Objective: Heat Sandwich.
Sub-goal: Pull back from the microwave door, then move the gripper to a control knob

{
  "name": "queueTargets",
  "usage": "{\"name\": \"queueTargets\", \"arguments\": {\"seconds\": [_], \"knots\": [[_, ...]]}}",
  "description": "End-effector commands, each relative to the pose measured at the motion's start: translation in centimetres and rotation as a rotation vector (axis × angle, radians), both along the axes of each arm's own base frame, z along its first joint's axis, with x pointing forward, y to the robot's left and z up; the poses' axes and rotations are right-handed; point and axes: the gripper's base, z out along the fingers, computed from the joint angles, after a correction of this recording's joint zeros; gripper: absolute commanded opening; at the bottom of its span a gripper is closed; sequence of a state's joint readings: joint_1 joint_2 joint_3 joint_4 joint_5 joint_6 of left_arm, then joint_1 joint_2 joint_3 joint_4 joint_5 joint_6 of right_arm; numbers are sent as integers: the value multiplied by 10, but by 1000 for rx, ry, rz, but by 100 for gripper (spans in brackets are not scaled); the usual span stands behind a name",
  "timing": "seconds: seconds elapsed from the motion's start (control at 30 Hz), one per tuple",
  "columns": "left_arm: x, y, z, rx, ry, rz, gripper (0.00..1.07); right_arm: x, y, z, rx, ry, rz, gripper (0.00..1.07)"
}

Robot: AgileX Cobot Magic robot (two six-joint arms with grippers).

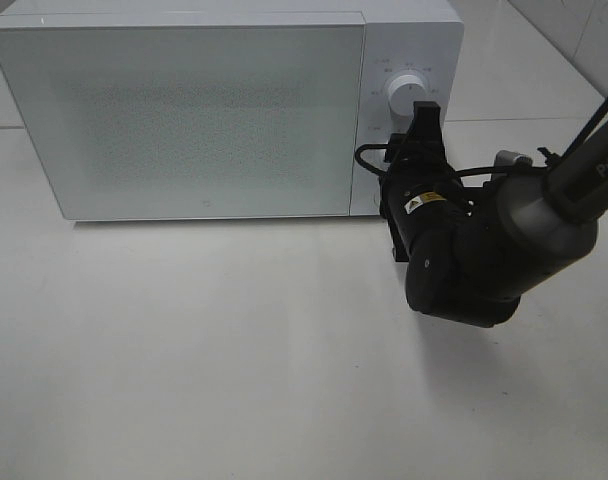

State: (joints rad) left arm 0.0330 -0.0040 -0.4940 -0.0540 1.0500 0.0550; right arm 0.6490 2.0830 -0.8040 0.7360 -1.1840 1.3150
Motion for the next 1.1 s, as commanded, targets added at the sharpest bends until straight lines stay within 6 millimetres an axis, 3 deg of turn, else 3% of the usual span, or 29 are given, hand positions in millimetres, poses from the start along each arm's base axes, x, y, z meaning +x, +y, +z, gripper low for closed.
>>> {"name": "queueTargets", "arguments": {"seconds": [0.03,0.3,0.4,0.43,0.47,0.57,0.8,1.1], "knots": [[-3,-1,0,-7,-32,-4,100,3,11,15,-26,-113,84,23],[-3,-1,0,-7,-32,-4,100,3,11,16,-27,-123,83,40],[-3,-1,0,-7,-32,-4,100,3,10,18,-37,-140,79,56],[-3,-1,0,-7,-32,-4,100,3,10,18,-57,-146,76,66],[-3,-1,0,-7,-32,-4,100,3,10,18,-57,-146,76,66],[-3,-1,0,-7,-32,-4,100,3,10,18,-63,-139,81,84],[-3,-1,0,-7,-32,-4,100,-3,8,15,-89,-115,111,84],[-3,-1,0,-7,-32,-4,100,-30,-2,17,-253,12,243,80]]}}
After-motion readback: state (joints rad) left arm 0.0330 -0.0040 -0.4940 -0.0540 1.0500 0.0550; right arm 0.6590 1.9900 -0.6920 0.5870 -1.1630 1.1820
